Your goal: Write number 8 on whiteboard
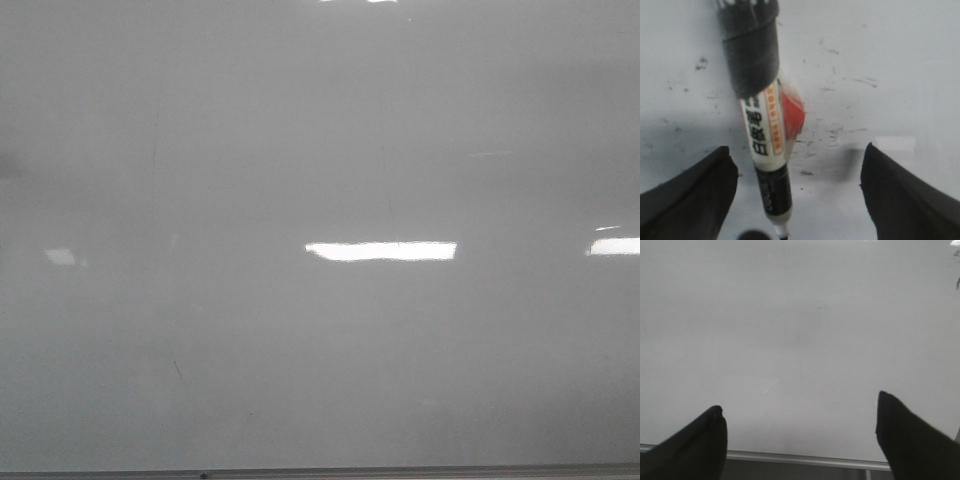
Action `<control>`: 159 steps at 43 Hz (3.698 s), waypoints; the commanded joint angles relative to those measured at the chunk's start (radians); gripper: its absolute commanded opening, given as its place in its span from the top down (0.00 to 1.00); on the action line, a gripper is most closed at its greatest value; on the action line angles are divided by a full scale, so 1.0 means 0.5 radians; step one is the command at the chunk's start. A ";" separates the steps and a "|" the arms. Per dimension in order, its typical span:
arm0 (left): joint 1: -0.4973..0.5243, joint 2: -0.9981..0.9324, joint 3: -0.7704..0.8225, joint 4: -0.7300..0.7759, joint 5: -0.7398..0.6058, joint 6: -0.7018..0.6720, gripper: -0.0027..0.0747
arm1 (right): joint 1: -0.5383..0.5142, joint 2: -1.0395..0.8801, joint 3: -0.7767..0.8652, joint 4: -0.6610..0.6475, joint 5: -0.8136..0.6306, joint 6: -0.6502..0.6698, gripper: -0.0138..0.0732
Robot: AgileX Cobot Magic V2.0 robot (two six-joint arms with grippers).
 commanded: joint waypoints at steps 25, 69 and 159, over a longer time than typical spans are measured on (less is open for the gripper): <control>-0.007 0.024 -0.101 -0.024 -0.141 -0.016 0.88 | -0.008 0.017 -0.052 -0.018 -0.128 -0.019 0.12; -0.766 -0.214 -0.623 -0.241 1.523 1.143 0.99 | 0.069 0.544 -0.480 0.259 0.308 -0.289 0.12; -1.668 -0.281 -0.623 -0.430 1.492 1.383 0.43 | 1.400 1.343 -0.919 1.064 0.466 -1.672 0.91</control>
